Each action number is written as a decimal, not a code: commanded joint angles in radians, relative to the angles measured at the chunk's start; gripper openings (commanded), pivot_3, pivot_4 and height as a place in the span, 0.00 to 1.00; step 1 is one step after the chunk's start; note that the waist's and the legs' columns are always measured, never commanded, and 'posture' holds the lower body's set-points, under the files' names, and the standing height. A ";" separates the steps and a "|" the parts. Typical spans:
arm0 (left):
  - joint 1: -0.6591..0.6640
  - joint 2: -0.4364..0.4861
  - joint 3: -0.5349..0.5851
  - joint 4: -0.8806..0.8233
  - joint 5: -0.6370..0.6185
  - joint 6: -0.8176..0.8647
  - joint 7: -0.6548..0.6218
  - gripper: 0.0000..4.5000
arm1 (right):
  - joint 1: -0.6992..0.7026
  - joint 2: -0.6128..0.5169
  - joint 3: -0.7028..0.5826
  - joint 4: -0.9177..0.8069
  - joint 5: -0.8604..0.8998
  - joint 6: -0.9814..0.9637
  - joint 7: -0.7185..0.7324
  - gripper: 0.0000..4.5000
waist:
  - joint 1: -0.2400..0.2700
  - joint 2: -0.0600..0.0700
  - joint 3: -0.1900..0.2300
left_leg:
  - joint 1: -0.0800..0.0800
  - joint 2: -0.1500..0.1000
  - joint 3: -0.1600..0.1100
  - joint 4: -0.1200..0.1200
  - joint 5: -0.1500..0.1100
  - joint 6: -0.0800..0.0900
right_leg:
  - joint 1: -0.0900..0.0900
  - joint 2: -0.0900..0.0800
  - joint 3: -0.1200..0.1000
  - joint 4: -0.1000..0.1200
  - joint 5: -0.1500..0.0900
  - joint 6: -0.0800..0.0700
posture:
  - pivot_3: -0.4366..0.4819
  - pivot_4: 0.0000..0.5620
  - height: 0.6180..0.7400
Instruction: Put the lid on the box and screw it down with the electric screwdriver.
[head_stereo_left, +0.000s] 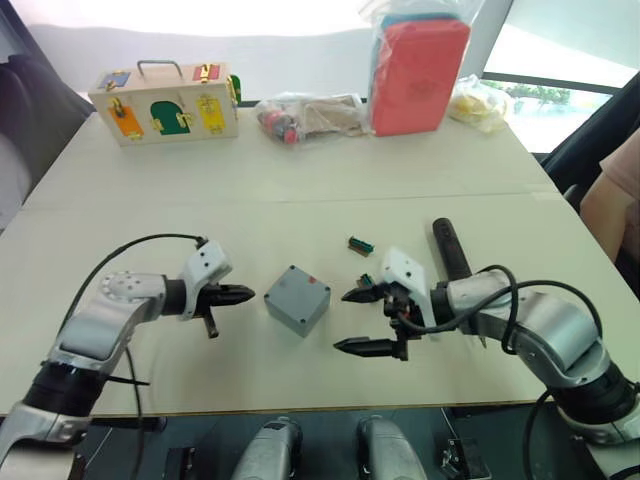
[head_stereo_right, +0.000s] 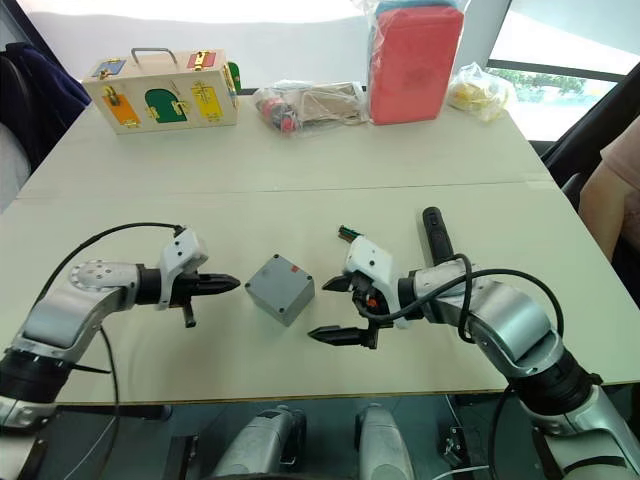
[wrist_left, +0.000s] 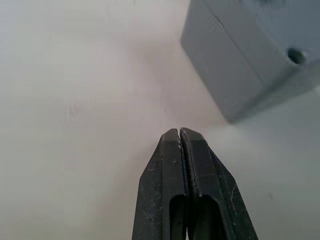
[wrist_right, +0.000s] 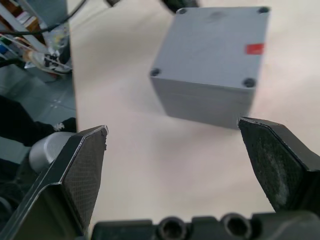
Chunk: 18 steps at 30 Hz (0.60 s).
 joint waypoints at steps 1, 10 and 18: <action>0.105 0.042 0.055 -0.172 -0.089 0.083 -0.026 0.00 | -0.059 0.024 0.076 0.107 -0.133 -0.146 0.024 0.98 | -0.004 0.000 0.000 | 0.000 0.000 0.000 0.000 0.000 0.001 | 0.000 0.000 0.000 0.000 0.000 0.000 | 0.48 0.27 1.00; 0.062 -0.059 0.038 -0.179 -0.061 0.088 0.109 0.00 | -0.066 0.092 0.153 0.187 -0.218 -0.227 0.086 0.98 | 0.008 0.000 0.000 | 0.000 0.000 -0.001 0.002 0.000 -0.001 | 0.001 0.000 -0.001 0.001 0.000 0.000 | 0.48 0.27 1.00; -0.034 -0.115 0.020 -0.118 -0.073 0.089 0.112 0.00 | -0.010 0.092 0.111 0.098 -0.177 -0.146 0.081 0.98 | 0.008 0.000 0.000 | 0.000 0.000 0.000 0.002 0.001 -0.002 | 0.001 0.000 0.000 0.001 0.000 0.000 | 0.48 0.27 1.00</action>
